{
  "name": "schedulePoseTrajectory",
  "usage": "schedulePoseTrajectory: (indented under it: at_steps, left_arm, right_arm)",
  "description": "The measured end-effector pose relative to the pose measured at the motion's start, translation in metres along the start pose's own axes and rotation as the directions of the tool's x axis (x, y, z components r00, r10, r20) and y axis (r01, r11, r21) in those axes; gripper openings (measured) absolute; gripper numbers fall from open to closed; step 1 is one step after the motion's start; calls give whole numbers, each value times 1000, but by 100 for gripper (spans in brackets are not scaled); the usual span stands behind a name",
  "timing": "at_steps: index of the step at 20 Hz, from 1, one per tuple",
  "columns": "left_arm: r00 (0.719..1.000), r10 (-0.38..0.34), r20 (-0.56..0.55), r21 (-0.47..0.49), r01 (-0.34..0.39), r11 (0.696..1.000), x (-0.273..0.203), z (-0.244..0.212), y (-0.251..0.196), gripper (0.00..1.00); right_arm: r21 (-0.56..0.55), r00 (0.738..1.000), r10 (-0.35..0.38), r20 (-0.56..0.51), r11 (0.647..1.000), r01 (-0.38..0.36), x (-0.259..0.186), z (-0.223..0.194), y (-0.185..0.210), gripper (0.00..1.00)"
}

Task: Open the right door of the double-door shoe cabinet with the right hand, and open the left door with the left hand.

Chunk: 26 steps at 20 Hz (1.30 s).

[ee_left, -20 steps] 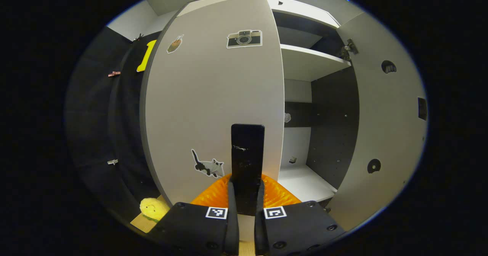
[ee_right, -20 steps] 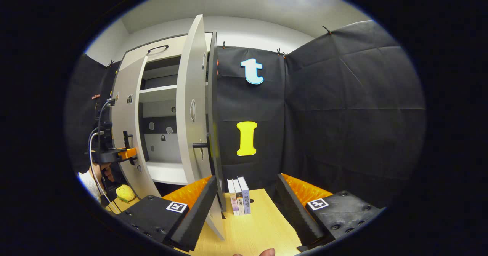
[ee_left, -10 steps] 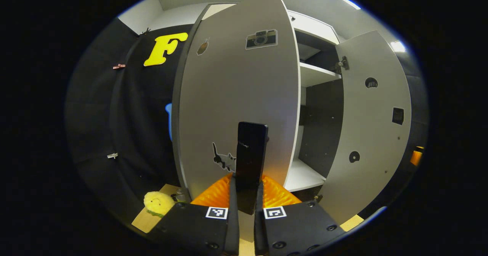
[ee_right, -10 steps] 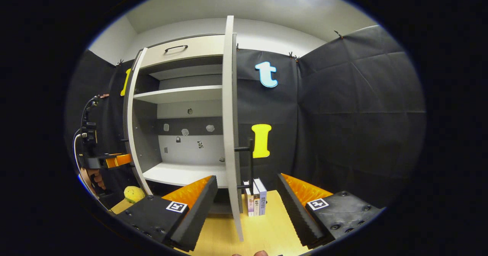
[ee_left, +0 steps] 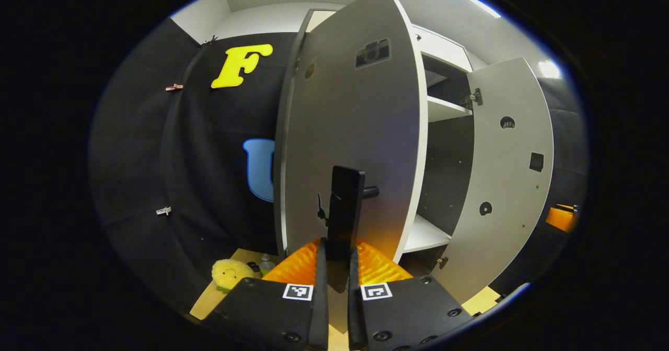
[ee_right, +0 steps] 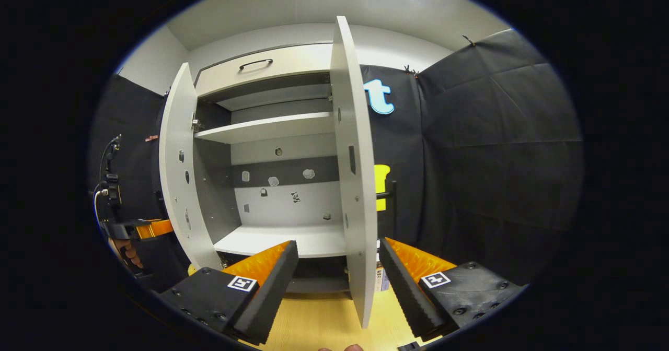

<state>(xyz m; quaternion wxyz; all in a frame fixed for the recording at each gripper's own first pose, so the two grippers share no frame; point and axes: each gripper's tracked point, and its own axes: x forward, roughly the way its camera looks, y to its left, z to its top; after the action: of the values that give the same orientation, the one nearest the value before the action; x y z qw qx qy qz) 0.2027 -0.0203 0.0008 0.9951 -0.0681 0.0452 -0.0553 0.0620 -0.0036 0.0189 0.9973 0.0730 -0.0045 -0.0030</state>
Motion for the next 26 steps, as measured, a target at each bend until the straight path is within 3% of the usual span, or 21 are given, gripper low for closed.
schedulePoseTrajectory:
  at_steps: [10,11,20,23,26]
  left_arm:
    - [1000,-8,12,-3,8,1000,-6,1,7,22]
    - [1000,-5,12,3,5,1000,-7,1,8,16]
    - [1000,25,8,17,-25,1000,-13,3,15,18]
    - [999,48,3,16,-48,999,-12,0,19,21]
    - [995,99,-5,24,-98,995,-17,-2,42,15]
  right_arm:
    - [-26,999,32,-27,999,-32,0,-13,28,98]
    - [-24,999,32,-30,999,-33,0,-14,29,98]
    - [-31,997,57,-50,998,-59,4,-22,48,98]
    - [-29,997,61,-50,998,-62,5,-22,50,98]
    - [-29,997,62,-53,998,-63,7,-23,51,98]
